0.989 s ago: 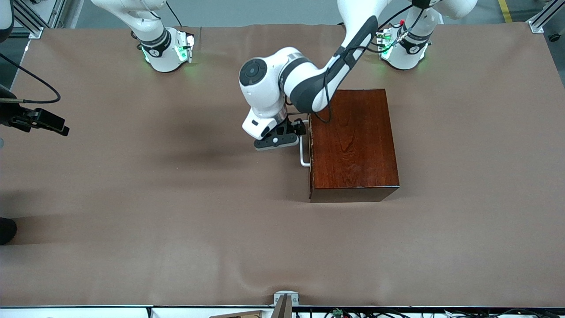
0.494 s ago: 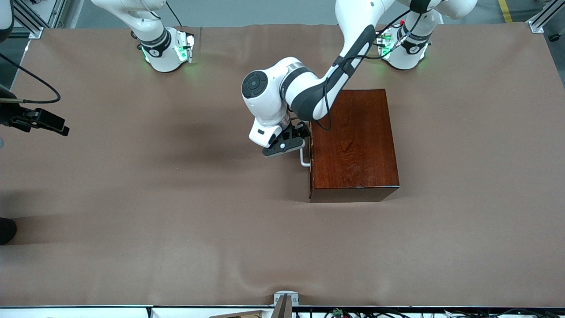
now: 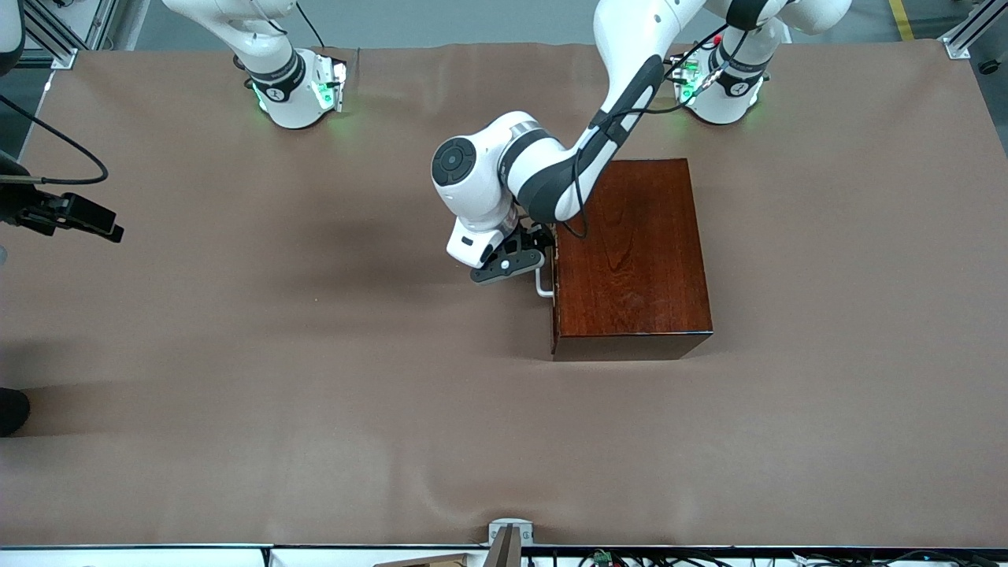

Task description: Open drawer, take yellow block, close drawer

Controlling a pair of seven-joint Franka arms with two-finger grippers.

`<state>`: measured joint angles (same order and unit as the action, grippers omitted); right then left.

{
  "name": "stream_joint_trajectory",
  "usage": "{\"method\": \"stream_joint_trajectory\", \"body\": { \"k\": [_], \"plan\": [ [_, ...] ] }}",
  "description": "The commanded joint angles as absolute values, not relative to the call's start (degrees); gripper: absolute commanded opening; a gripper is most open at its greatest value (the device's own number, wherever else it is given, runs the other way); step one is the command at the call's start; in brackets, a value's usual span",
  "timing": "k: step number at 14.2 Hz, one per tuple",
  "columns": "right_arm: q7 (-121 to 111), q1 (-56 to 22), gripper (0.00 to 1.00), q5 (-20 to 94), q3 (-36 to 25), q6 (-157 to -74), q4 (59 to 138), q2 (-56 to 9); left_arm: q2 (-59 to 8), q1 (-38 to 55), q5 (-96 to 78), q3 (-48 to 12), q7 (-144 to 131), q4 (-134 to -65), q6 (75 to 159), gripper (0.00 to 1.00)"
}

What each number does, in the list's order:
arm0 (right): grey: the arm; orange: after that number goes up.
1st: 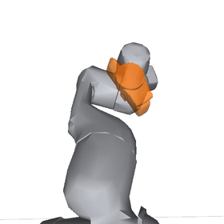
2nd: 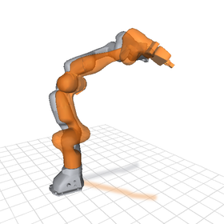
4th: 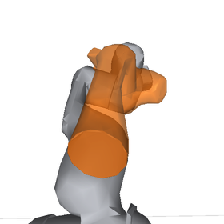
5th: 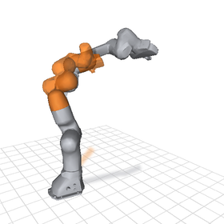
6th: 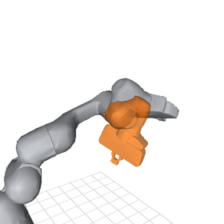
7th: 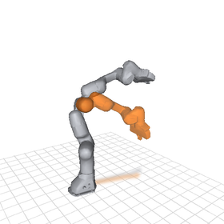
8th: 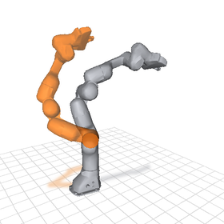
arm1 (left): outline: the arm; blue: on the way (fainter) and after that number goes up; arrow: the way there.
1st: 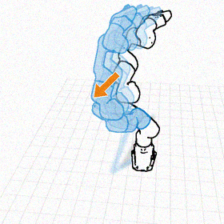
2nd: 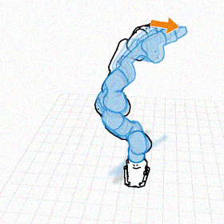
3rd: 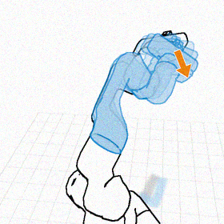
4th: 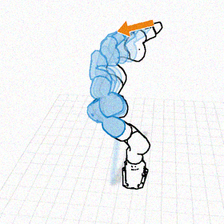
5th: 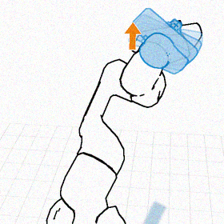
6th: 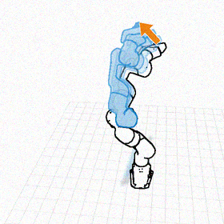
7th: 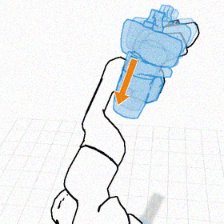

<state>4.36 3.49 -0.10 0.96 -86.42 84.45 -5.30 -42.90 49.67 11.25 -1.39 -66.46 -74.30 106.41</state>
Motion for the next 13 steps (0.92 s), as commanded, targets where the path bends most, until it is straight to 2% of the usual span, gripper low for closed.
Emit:
{"method": "stream_joint_trajectory", "body": {
  "k": [1, 13],
  "plan": [
    [4.6, 3.2, 1.00, -0.4, 0.8, -86.0, 84.3, -4.7, -44.1, 50.4, 11.9, -1.8, -66.4, -72.1, 107.7, 1.00],
    [4.5, 3.2, 1.00, -0.4, 0.8, -86.0, 84.3, -4.7, -44.6, 50.3, 5.0, -2.6, -66.1, -72.1, 122.5, 1.00]
  ]
}}
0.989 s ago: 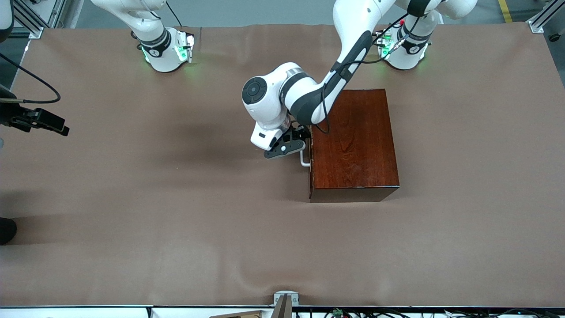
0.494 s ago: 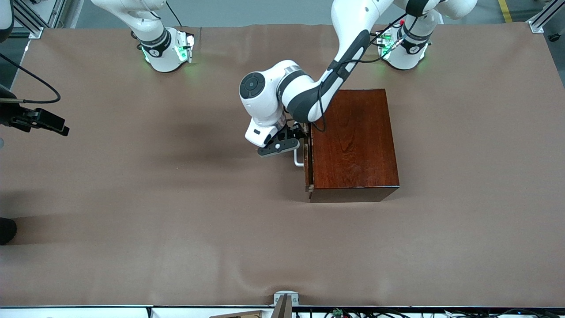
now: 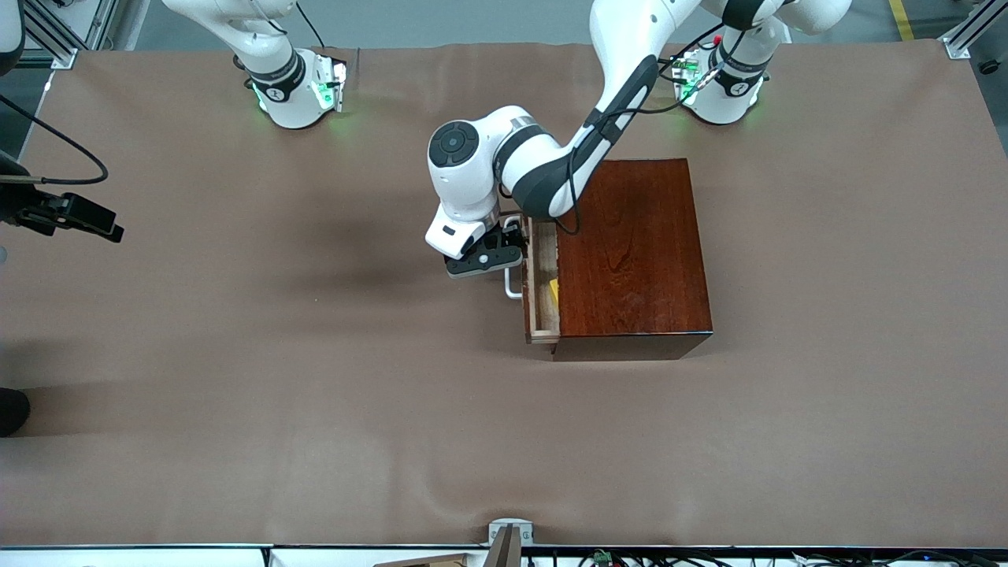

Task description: Open drawer, take yellow block, close drawer

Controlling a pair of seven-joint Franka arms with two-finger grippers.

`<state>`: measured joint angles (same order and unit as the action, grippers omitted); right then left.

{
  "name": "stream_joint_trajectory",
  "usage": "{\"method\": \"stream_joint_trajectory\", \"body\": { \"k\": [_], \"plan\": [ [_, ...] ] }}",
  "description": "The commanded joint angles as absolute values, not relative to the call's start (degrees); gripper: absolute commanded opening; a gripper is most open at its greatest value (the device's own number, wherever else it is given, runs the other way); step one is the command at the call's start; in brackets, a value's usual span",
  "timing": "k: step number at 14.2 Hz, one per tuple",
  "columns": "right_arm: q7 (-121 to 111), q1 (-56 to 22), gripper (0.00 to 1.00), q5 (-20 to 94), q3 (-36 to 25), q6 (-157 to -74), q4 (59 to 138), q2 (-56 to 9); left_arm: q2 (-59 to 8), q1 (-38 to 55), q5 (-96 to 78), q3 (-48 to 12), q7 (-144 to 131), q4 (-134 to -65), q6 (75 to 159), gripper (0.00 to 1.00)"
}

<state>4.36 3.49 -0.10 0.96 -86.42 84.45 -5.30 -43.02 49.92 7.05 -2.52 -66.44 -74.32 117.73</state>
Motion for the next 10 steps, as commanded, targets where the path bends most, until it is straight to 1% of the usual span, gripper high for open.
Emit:
{"method": "stream_joint_trajectory", "body": {
  "k": [1, 4, 7, 10],
  "plan": [
    [4.5, 3.2, 1.00, -0.4, 0.8, -86.0, 84.3, -4.7, -44.8, 50.3, 4.8, -2.6, -65.7, -72.1, 123.4, 1.00],
    [4.5, 3.2, 1.00, -0.4, 0.8, -86.0, 84.3, -4.7, -45.3, 50.3, 3.0, -2.6, -64.7, -72.1, 127.0, 1.00],
    [4.5, 3.2, 1.00, -0.3, 0.8, -86.0, 84.3, -4.7, -45.8, 50.4, 0.7, -2.6, -64.5, -72.1, 132.5, 1.00],
    [4.5, 3.2, 1.00, -0.4, 0.8, -86.0, 84.3, -4.7, -45.9, 50.4, 0.6, -2.8, -63.9, -72.1, 133.9, 1.00]
  ]
}}
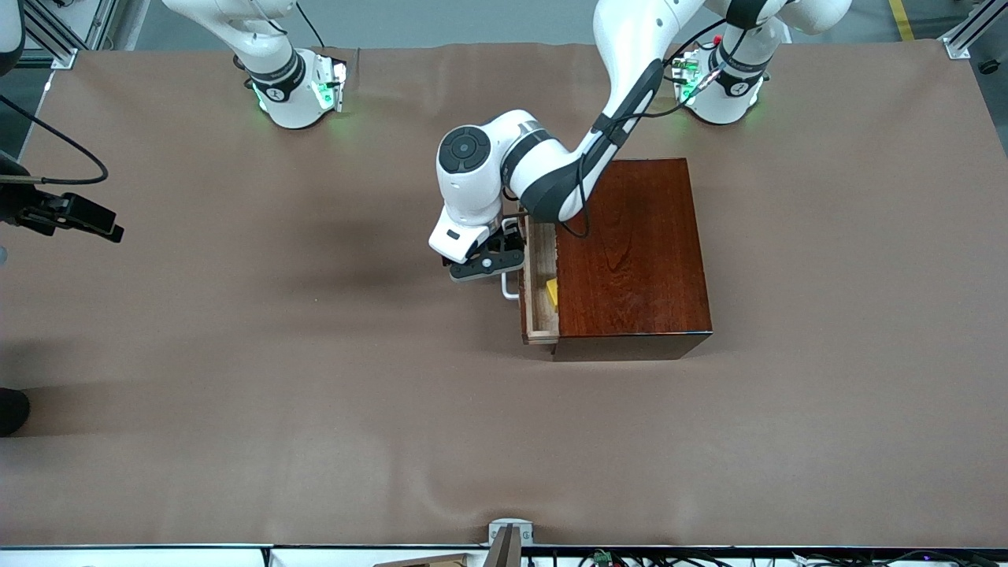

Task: Open drawer, take yellow block, close drawer
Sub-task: 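Pull the drawer out of the wooden box with the left gripper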

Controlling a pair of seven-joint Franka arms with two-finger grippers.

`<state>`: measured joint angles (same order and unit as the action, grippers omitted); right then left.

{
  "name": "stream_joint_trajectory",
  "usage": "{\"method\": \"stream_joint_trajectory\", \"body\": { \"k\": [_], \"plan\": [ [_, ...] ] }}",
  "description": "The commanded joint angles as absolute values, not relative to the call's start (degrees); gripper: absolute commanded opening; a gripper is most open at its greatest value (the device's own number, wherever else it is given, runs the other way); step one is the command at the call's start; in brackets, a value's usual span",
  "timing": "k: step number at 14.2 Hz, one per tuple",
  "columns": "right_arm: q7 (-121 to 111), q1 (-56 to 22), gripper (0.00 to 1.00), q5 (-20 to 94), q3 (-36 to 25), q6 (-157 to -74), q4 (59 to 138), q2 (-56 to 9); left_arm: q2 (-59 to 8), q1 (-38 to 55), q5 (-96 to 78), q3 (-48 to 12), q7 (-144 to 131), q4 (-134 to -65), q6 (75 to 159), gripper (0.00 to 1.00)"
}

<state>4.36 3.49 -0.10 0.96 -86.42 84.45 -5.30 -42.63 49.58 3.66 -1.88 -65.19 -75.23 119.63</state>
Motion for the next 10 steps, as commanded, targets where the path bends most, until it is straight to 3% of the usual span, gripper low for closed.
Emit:
{"method": "stream_joint_trajectory", "body": {
  "k": [1, 10],
  "plan": [
    [4.5, 3.2, 1.00, -0.3, 0.8, -86.0, 84.3, -4.7, -45.7, 50.4, 0.6, -3.2, -63.6, -72.1, 133.9, 1.00],
    [4.5, 3.2, 1.00, -0.4, 0.8, -86.0, 84.3, -4.7, -45.4, 50.4, 0.6, -3.3, -62.8, -72.1, 137.7, 1.00]
  ]
}}
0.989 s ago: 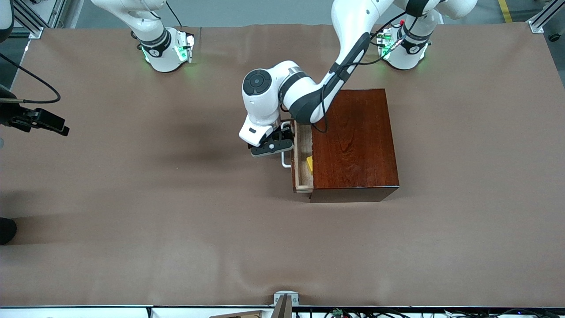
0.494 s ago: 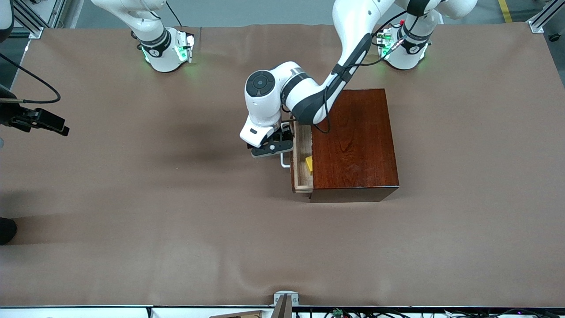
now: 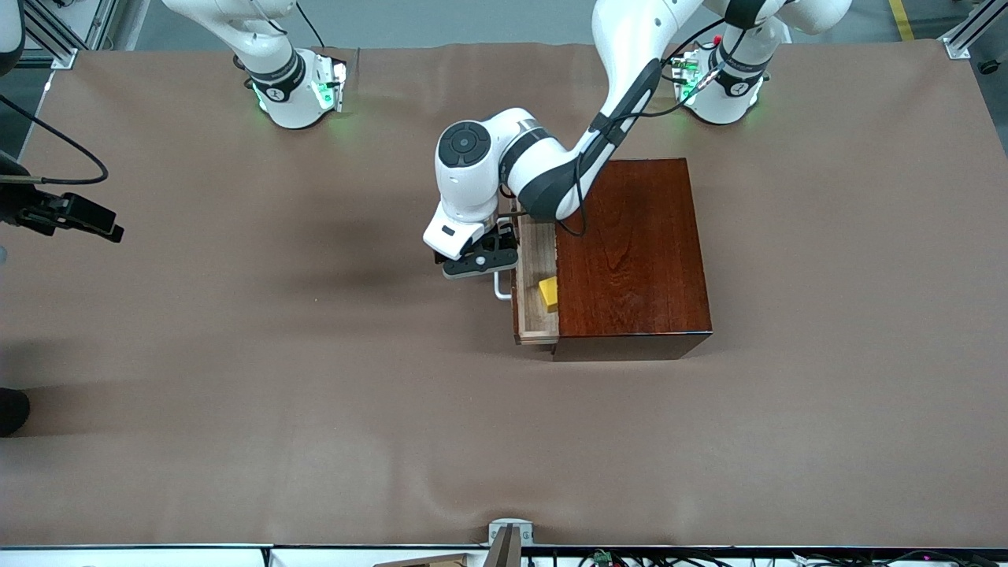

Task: Open drawer, take yellow block, close drawer
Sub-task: 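Pull the drawer out of the wooden box with the left gripper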

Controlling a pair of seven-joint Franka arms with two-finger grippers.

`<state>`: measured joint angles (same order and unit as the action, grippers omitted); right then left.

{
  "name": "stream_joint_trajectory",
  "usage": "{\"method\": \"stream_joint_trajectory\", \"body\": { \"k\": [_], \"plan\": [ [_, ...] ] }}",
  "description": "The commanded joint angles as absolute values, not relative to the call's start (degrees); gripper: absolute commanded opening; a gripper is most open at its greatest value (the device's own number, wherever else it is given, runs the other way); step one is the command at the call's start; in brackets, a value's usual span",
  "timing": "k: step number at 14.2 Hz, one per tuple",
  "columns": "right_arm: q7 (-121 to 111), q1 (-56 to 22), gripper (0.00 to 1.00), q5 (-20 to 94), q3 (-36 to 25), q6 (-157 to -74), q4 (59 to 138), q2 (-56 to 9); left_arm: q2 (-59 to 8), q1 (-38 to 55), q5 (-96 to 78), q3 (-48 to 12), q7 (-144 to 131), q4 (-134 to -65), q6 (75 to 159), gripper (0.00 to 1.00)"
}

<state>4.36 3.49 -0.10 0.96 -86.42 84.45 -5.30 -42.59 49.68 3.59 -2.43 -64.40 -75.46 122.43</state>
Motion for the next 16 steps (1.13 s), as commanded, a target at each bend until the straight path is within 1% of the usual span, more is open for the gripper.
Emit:
{"method": "stream_joint_trajectory", "body": {
  "k": [1, 11, 13, 16],
  "plan": [
    [4.5, 3.2, 1.00, -0.4, 0.8, -86.0, 84.3, -4.7, -45.4, 50.4, 0.6, -3.4, -62.3, -72.1, 139.0, 1.00],
    [4.4, 3.2, 1.00, -0.4, 0.8, -86.0, 84.3, -4.7, -45.5, 50.5, 0.7, -6.6, -56.4, -72.2, 141.1, 1.00],
    [4.4, 3.3, 1.00, -0.4, 0.8, -86.0, 84.3, -4.7, -45.8, 51.3, 0.7, -6.6, -56.4, -72.2, 142.9, 1.00],
    [4.4, 3.3, 1.00, -0.4, 0.8, -86.0, 84.3, -4.7, -45.4, 51.6, 0.7, -6.6, -57.0, -72.2, 143.0, 1.00]
  ]
}}
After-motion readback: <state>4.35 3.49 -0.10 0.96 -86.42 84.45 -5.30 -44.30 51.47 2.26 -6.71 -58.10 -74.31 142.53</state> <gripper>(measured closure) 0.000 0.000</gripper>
